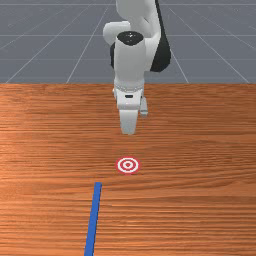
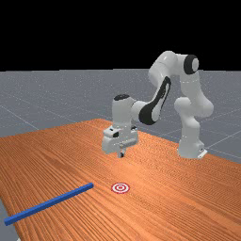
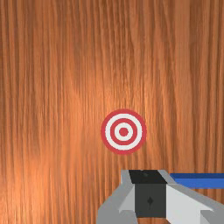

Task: Pull the pivot to the target area

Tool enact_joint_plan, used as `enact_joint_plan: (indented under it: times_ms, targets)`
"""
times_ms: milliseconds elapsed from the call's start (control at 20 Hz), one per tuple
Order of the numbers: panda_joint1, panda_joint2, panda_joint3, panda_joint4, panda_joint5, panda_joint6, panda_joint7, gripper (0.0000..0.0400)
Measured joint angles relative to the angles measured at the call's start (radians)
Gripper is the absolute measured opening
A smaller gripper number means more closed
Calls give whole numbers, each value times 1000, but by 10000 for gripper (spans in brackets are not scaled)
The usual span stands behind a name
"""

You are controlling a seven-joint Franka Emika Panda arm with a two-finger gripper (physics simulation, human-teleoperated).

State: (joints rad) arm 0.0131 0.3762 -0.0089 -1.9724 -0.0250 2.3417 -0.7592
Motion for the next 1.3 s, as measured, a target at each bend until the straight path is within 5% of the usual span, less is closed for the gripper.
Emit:
enact_joint_plan:
  times_ms: [450, 550, 650, 900, 950, 1300]
  targets:
    - [-12, 4, 18, -8, -8, 22, -97, 0]
    - [32, 11, -23, -4, -73, 17, 47, 0]
    - [16, 7, -10, -17, -11, 27, 56, 0]
    - [33, -46, -26, -100, -4, 53, 170, 0]
    - [85, -57, -81, -118, 33, 50, 565, 0]
    - [78, -266, -76, -421, 10, 138, 847, 0]
